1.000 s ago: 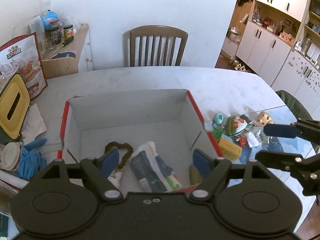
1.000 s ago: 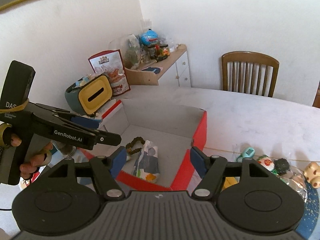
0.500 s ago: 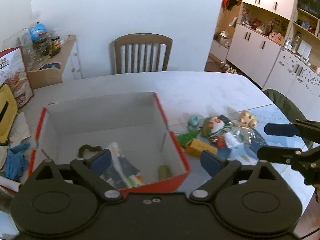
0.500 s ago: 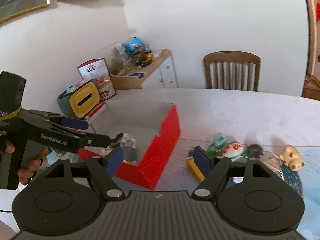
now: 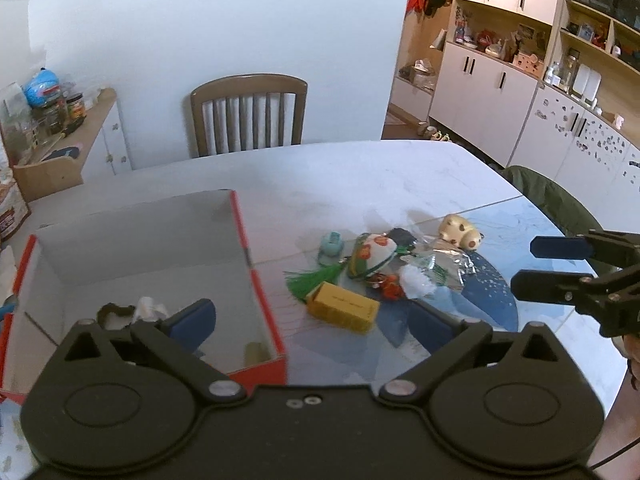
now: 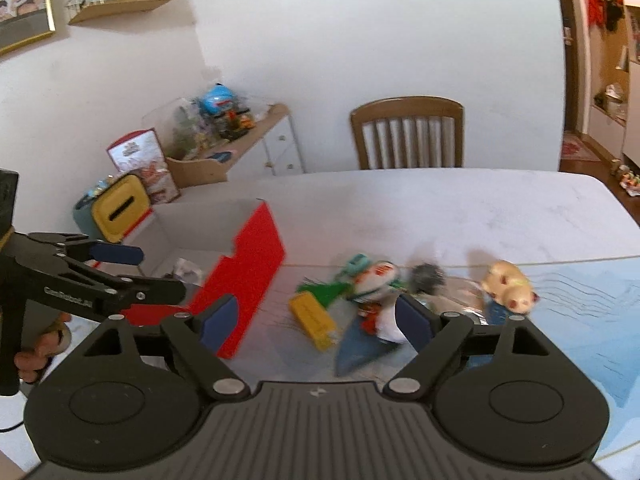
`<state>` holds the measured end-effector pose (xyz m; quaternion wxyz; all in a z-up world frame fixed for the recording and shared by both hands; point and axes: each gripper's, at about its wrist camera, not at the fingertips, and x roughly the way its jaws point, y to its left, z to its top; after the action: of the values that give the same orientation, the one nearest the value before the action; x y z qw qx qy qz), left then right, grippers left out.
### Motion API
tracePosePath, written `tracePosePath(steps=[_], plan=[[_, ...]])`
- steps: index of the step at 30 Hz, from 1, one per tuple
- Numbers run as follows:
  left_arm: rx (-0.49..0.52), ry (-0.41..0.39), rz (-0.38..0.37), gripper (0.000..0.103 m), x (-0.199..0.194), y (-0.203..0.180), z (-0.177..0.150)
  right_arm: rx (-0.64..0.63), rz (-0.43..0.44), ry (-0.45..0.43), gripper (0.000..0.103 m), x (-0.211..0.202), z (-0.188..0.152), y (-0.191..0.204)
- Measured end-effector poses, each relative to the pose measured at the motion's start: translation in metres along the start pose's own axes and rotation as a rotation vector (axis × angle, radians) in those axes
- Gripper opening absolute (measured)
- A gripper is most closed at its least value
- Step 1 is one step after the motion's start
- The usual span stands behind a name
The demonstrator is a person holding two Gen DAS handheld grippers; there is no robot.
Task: Organize objects
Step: 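Withdraw both tools from the box back toward the table items, then move right tool to the silver foil snack bag while left tool approaches the yellow box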
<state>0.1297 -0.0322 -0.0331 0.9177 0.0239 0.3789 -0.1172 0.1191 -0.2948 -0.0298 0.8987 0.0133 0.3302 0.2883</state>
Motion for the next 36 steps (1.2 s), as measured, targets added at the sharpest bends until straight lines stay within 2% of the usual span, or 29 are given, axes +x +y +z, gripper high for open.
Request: tracePosePath(steps=[8, 15, 20, 28, 36], plan=[[0.011, 0.021, 0.014, 0.102, 0.026, -0.034, -0.004, 0.048, -0.062, 0.020, 0.086, -0.002, -0.015, -0.049], [0.019, 0.034, 0.066, 0.102, 0.057, -0.058, -0.008, 0.063, -0.093, 0.043, 0.086, 0.004, -0.019, -0.081], [-0.029, 0.085, 0.099, 0.102, 0.084, -0.064, -0.012, 0.101, -0.115, 0.058, 0.086, 0.015, -0.019, -0.107], [-0.015, 0.137, 0.164, 0.102, 0.126, -0.080, -0.013, 0.088, -0.131, 0.083, 0.086, 0.045, -0.015, -0.131], [-0.080, 0.194, 0.268, 0.100, 0.157, -0.068, 0.000, 0.099, -0.139, 0.118, 0.086, 0.083, -0.011, -0.145]])
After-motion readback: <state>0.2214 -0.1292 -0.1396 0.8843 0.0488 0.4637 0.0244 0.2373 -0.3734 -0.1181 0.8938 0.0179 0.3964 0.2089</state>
